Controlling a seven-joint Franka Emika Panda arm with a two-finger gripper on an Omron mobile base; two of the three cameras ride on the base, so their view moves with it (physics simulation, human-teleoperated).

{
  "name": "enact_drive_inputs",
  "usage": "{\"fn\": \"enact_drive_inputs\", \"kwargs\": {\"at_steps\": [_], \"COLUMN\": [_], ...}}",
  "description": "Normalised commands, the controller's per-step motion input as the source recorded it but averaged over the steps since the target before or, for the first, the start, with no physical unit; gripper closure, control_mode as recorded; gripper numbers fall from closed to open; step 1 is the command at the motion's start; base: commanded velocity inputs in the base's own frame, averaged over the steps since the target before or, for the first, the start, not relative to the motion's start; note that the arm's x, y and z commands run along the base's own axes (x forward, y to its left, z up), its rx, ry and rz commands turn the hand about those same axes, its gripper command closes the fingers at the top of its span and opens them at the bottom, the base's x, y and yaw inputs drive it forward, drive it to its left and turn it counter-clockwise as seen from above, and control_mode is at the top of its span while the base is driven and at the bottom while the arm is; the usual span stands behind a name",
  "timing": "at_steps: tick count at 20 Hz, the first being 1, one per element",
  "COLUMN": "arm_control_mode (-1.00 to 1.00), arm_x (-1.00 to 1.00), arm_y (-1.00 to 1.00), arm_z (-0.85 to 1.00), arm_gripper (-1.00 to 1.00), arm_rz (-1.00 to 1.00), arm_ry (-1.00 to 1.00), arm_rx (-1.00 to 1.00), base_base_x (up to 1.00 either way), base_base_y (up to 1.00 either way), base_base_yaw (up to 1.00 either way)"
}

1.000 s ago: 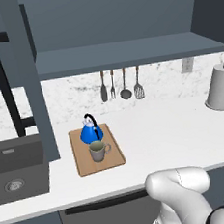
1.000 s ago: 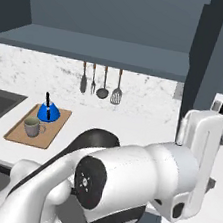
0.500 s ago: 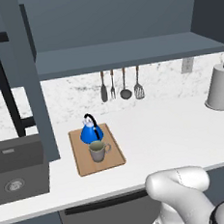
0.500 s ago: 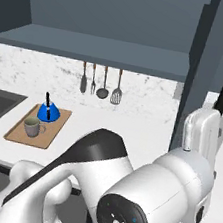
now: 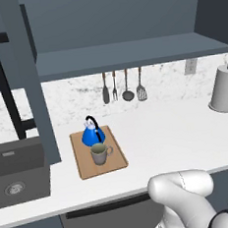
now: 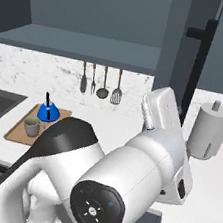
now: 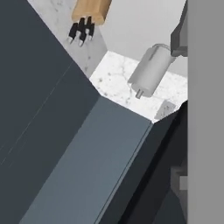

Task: Pick the kettle from the counter and place it on the tray. Then pick the mug from the cabinet and place it on the tray. Then close the cabinet doors.

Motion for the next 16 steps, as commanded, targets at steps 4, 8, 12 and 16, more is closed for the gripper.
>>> {"fn": "enact_drive_inputs", "kwargs": {"at_steps": [4, 8, 12, 16], "arm_control_mode": [-1.0, -1.0, -1.0, -1.0], "arm_x": [0.39, 0.41, 0.46, 0.51], "arm_y": [0.67, 0.83, 0.86, 0.84], "arm_z": [0.07, 0.0, 0.0, 0.0], "arm_gripper": [-1.0, -1.0, -1.0, -1.0], "arm_rz": [0.18, 0.21, 0.22, 0.22], "arm_ry": [0.23, 0.12, 0.03, 0.0], "arm_rx": [-0.16, -0.17, -0.16, -0.17], "base_base_x": [0.0, 0.0, 0.0, 0.0], "base_base_y": [0.0, 0.0, 0.0, 0.0], "base_base_yaw": [0.0, 0.0, 0.0, 0.0]}}
